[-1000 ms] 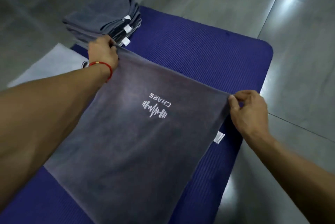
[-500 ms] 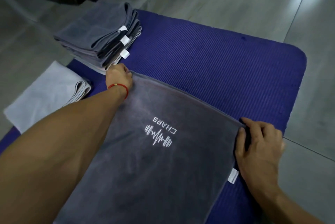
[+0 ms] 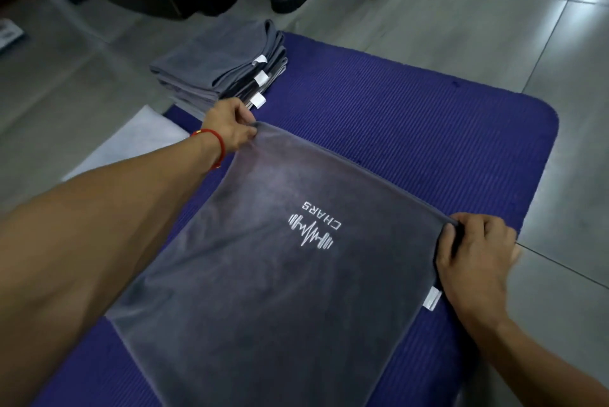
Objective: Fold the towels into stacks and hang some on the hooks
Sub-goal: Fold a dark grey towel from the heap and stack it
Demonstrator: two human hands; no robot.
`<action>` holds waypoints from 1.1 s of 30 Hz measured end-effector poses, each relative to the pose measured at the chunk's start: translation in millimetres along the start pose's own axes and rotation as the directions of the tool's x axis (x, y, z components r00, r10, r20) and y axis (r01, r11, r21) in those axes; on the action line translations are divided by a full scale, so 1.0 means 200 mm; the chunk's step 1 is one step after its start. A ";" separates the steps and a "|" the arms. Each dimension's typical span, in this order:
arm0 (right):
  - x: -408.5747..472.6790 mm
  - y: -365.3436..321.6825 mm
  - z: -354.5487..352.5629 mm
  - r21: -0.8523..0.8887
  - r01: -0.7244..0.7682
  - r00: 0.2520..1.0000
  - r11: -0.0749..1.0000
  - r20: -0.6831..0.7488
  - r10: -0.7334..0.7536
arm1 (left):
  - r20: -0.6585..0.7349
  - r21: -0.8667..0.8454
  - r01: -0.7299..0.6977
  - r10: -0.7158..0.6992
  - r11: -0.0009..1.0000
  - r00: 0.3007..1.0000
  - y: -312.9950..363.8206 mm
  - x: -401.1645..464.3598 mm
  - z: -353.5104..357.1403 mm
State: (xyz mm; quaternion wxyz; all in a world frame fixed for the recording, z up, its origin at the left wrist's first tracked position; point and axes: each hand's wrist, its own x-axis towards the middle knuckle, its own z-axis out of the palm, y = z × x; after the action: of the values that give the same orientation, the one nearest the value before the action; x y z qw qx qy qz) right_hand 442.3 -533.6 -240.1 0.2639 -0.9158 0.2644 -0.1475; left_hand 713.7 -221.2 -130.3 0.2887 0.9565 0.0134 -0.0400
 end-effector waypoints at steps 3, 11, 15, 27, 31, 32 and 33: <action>-0.01 -0.03 -0.06 0.027 -0.013 0.998 1.000 0.064 0.011 | 0.029 -0.047 -0.073 0.074 0.996 0.997 -0.03 -0.13 -0.19; -0.19 -0.44 -0.39 0.339 0.006 1.000 0.941 0.015 -0.012 | -0.015 -0.138 -0.127 0.126 0.982 0.992 -0.25 -0.75 -0.81; -0.21 -0.85 -0.60 0.398 0.286 0.954 0.872 -0.038 -0.296 | -0.163 -0.234 -0.056 0.018 0.971 0.986 -0.49 -1.17 -1.22; -0.62 -2.34 -0.88 0.521 0.729 0.551 0.445 -0.061 -0.832 | -0.542 -0.171 0.079 -0.161 0.982 0.825 -1.23 -2.44 -2.24; -0.81 -2.66 -0.81 0.670 0.640 0.544 0.376 -0.050 -0.838 | -0.683 -0.301 0.041 -0.246 0.953 0.687 -1.29 -2.73 -2.38; -0.85 -2.72 -0.78 0.700 0.616 0.542 0.361 -0.044 -0.839 | -0.687 -0.377 0.024 -0.297 0.926 0.663 -1.30 -2.80 -2.40; -0.90 -2.77 -0.75 0.724 0.598 0.538 0.345 -0.043 -0.842 | -0.668 -0.470 0.003 -0.358 0.883 0.652 -1.31 -2.86 -2.41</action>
State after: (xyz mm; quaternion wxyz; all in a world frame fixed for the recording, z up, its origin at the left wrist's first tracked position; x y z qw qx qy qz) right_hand 459.5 -94.8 170.0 0.5159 -0.7847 -0.2969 -0.1729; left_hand 164.5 262.7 173.4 0.4550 0.7951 0.2353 0.3247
